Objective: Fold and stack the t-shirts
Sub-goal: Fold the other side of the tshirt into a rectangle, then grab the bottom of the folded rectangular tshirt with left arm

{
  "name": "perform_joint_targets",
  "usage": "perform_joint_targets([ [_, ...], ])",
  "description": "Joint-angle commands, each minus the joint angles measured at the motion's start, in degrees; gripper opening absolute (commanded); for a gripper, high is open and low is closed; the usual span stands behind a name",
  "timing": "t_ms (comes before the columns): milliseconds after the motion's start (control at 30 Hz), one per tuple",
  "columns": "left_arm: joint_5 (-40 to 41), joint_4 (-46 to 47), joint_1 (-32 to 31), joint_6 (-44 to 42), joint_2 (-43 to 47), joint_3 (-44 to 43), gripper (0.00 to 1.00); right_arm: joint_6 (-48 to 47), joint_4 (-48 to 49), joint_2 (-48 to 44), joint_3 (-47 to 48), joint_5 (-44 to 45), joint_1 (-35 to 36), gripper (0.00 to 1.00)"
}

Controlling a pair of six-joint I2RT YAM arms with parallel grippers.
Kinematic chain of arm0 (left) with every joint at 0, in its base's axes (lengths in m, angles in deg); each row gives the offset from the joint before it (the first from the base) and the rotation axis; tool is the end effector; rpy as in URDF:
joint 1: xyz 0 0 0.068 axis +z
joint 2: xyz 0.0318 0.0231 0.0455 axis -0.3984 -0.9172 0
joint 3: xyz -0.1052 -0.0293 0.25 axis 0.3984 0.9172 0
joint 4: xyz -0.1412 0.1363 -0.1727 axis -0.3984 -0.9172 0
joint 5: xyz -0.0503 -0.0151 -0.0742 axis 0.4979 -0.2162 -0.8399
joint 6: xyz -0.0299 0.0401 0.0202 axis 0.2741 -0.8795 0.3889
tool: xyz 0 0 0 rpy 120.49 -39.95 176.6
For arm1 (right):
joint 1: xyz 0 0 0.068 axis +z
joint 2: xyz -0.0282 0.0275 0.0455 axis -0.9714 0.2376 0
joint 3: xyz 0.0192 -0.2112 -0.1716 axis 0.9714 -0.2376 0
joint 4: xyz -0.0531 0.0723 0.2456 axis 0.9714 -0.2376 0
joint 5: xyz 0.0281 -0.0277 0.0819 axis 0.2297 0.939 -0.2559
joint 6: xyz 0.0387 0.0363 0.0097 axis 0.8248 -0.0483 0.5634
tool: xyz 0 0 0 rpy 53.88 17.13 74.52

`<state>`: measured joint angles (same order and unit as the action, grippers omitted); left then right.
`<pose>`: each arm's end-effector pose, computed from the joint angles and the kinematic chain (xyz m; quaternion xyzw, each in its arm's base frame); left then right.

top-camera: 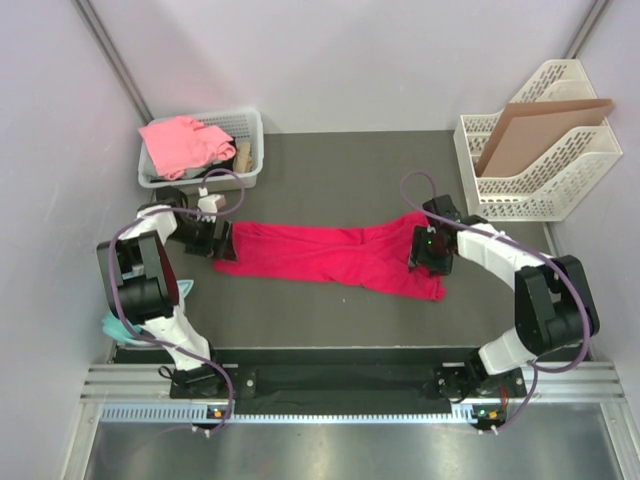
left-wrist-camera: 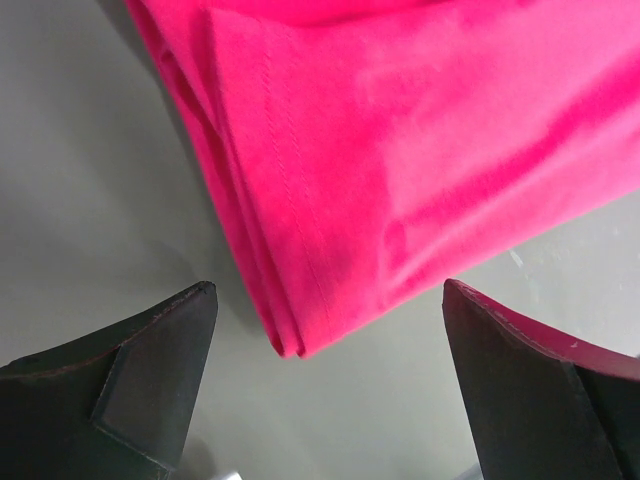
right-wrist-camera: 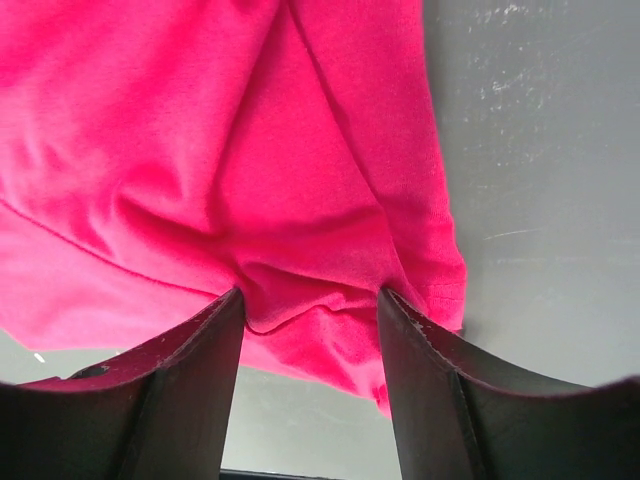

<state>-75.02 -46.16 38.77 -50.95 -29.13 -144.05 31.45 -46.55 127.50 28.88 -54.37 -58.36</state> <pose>0.3161 0.0675 0.1768 0.1445 0.9486 -0.2071 0.1908 0.2643 0.0853 0.1803 0.0919 0.9805 0.0687 0.1595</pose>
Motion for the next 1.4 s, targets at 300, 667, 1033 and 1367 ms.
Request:
perform_joint_targets([
  [300, 1.8, 11.7, -2.2, 5.0, -3.0, 0.3, 0.96, 0.0, -0.3, -4.3, -0.4, 0.4, 0.8, 0.56],
  [667, 0.6, 12.0, -4.0, 4.5, -3.0, 3.1, 0.79, 0.8, -0.3, -4.3, -0.4, 0.4, 1.4, 0.54],
  [1033, 0.1, 11.8, -4.2, 4.3, -3.4, 4.0, 0.39, 0.9, -0.3, -4.7, -0.7, 0.3, 1.9, 0.51],
  [1367, 5.2, 8.5, -1.2, 0.3, 0.6, 3.7, 0.0, 0.6, -0.6, -5.6, -1.0, 0.3, 1.8, 0.5],
])
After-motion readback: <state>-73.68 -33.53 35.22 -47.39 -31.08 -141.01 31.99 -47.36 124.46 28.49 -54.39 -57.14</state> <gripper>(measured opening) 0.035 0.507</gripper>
